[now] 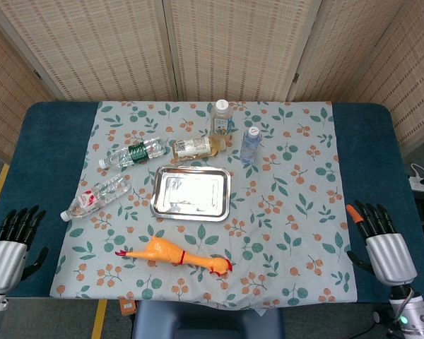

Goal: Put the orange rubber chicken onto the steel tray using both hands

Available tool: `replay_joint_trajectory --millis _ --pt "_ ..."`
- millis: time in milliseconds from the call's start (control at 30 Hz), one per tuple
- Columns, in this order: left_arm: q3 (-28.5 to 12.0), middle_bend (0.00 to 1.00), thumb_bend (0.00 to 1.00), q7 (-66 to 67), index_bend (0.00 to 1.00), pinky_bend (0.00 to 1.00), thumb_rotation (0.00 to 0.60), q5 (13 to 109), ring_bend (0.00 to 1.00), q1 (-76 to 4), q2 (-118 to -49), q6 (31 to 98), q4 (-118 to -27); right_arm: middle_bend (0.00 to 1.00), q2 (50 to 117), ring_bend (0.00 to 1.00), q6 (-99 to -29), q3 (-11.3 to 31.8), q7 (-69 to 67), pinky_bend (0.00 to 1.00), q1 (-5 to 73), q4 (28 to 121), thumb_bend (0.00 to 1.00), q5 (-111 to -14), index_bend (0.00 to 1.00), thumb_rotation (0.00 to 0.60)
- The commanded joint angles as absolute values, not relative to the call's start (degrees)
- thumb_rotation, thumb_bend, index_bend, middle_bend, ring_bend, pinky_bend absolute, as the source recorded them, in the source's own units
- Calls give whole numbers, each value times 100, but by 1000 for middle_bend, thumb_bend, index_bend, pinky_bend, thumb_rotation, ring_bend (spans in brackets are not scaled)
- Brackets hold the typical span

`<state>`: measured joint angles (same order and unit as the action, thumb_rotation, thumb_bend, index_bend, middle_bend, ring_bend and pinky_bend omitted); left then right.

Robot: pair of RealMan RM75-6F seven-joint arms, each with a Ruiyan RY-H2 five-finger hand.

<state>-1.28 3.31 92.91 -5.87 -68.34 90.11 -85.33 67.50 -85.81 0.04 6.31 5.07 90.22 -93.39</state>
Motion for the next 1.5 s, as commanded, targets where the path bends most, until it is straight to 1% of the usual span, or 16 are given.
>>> replay_joint_trajectory --millis 33,200,300,400,467,533,600,700,833,1033,1133,1300,1500 --pt "-125 0 401 384 0 16 600 9175 0 -599 -6843 8847 -8631 0 6766 0 -8564 3 672 0 493 9026 147 -9328 0 600" --pt "-119 0 399 381 0 16 600 9261 0 -648 -6855 8836 -8666 0 6748 0 -8569 -29 632 0 461 9098 147 -9319 0 600" --pt "-89 0 399 357 0 16 600 9289 0 -666 -6865 8795 -8661 0 6712 0 -8401 -141 355 0 479 9404 147 -9323 0 600" --pt "-76 0 399 342 0 16 600 9249 0 -686 -6867 8715 -8662 0 6555 0 -7829 -321 -4 0 705 9987 147 -9367 0 600" --pt "-72 0 399 323 0 16 600 9235 0 -711 -6861 8661 -8675 0 6359 0 -7196 -416 -135 0 1028 10406 147 -9395 0 600" --pt "-62 0 399 326 0 16 600 9237 0 -734 -6862 8614 -8660 0 6239 0 -6626 -376 -134 0 1390 10733 147 -9367 0 600" --pt "-60 0 399 330 0 16 600 9217 0 -749 -6869 8574 -8638 0 6271 0 -6278 -271 -1 0 1644 10885 148 -9282 0 600" --pt "-88 0 399 328 0 16 600 9127 0 -755 -6869 8534 -8624 0 6567 0 -5837 -68 292 0 1997 11017 148 -9086 15 600" --pt "-123 0 399 350 0 16 600 9058 0 -759 -6896 8531 -8617 6 7098 0 -5254 130 466 0 2425 11107 150 -8688 154 600" --pt "-136 0 401 413 0 16 600 8994 0 -775 -6923 8482 -8596 40 8060 0 -4876 389 1033 0 2850 10889 151 -7992 310 600" --pt "-143 0 400 401 0 16 600 8975 0 -776 -6922 8483 -8590 48 8529 0 -4809 494 1380 0 3018 10664 151 -7525 361 600" --pt "-133 0 399 377 0 16 600 8974 0 -773 -6914 8488 -8583 58 9225 0 -4918 625 1810 0 3211 10257 152 -6861 387 600" --pt "-135 0 399 393 0 16 600 8936 0 -794 -6920 8432 -8585 59 9763 0 -5091 776 2206 0 3424 9912 152 -6257 392 600"
